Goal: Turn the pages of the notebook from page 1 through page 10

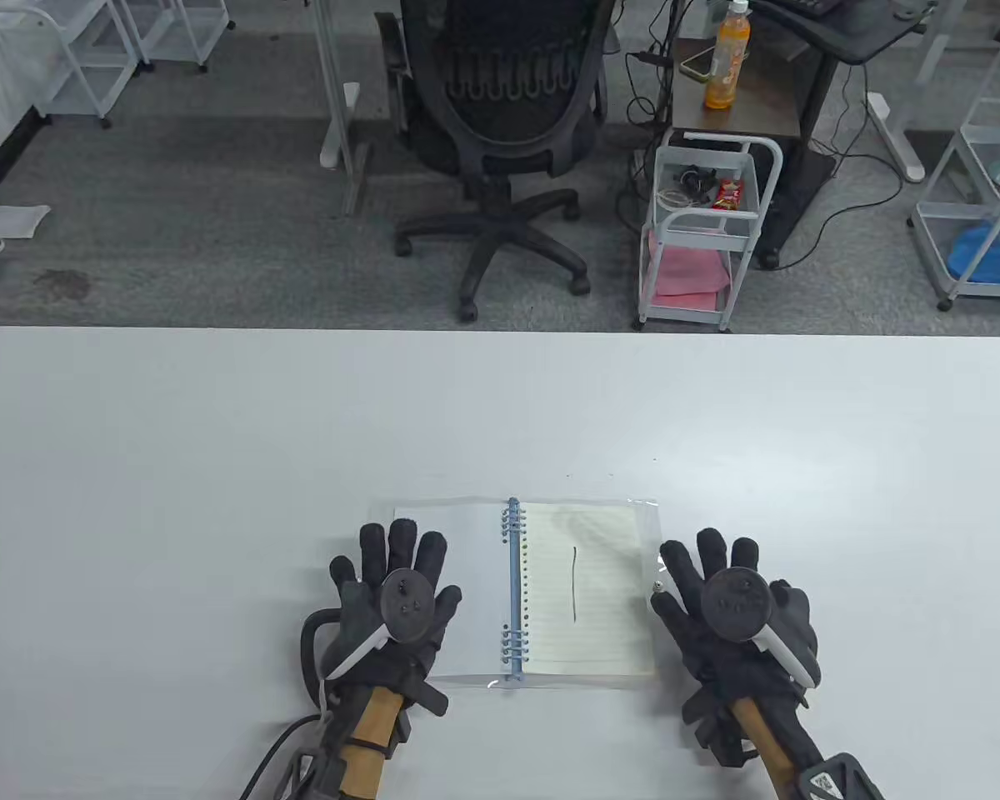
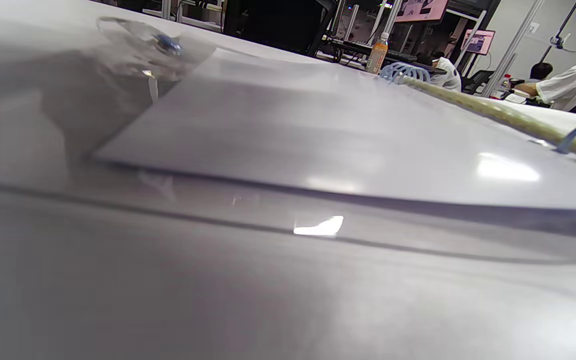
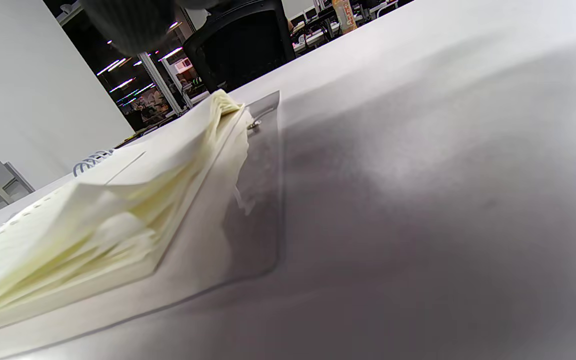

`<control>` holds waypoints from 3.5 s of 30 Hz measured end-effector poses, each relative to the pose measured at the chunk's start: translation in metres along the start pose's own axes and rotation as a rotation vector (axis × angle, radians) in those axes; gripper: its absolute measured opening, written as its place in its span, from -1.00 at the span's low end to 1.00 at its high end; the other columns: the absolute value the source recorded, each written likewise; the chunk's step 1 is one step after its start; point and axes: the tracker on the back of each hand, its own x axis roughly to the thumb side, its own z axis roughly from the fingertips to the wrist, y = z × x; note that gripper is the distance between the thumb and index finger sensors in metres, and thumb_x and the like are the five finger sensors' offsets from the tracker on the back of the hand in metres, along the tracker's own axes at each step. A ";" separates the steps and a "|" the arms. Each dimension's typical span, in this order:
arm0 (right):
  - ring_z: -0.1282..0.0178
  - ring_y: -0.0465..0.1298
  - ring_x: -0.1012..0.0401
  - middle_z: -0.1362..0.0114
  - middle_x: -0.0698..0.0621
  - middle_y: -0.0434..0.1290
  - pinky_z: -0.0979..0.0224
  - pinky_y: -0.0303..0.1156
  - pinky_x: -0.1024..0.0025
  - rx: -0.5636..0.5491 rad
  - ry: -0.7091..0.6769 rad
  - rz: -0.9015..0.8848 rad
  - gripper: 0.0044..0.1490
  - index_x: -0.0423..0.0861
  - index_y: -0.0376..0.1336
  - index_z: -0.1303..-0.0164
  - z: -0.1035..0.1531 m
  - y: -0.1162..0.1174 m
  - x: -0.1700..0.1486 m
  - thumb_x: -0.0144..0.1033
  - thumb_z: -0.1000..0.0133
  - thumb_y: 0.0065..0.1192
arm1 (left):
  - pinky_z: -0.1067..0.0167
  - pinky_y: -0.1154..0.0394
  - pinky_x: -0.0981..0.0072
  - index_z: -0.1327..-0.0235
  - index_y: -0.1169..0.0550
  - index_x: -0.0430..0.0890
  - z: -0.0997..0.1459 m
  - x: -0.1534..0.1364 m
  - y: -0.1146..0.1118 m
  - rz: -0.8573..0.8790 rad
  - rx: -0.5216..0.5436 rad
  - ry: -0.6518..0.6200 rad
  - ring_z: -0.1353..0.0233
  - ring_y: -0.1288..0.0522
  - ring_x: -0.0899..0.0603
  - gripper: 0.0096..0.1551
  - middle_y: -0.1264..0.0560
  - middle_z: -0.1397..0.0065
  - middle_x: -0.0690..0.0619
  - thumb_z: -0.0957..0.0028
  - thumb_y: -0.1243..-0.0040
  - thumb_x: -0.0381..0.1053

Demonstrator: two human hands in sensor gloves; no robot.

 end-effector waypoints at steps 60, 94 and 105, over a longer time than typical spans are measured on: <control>0.47 0.55 0.27 -0.45 -0.43 0.41 0.42 0.53 0.30 0.540 -0.267 -0.721 -0.19 -0.13 0.12 -0.61 -0.074 0.020 0.055 0.21 -0.34 -0.17 | -0.32 0.62 -0.17 -0.73 0.28 0.29 0.003 -0.018 0.009 0.204 -0.012 0.006 -0.62 0.66 -0.13 -0.16 0.50 -0.71 0.11 -0.28 0.41 0.46; 0.37 0.55 0.21 -0.71 -0.06 0.08 0.32 0.53 0.23 0.187 -0.095 0.060 -0.36 0.07 0.16 -0.57 -0.074 0.026 0.066 0.09 -0.32 -0.06 | -0.33 0.60 -0.18 -0.73 0.27 0.28 0.002 -0.029 0.008 0.210 -0.011 0.034 -0.65 0.62 -0.16 -0.17 0.47 -0.72 0.09 -0.29 0.40 0.45; 0.46 0.47 0.36 -0.70 -0.06 -0.01 0.35 0.50 0.35 0.107 0.066 0.048 -0.32 0.14 0.01 -0.60 -0.096 0.021 0.037 0.06 -0.29 0.05 | -0.33 0.60 -0.17 -0.73 0.26 0.28 0.002 -0.029 0.006 0.224 -0.028 0.038 -0.65 0.63 -0.15 -0.17 0.47 -0.72 0.11 -0.29 0.40 0.44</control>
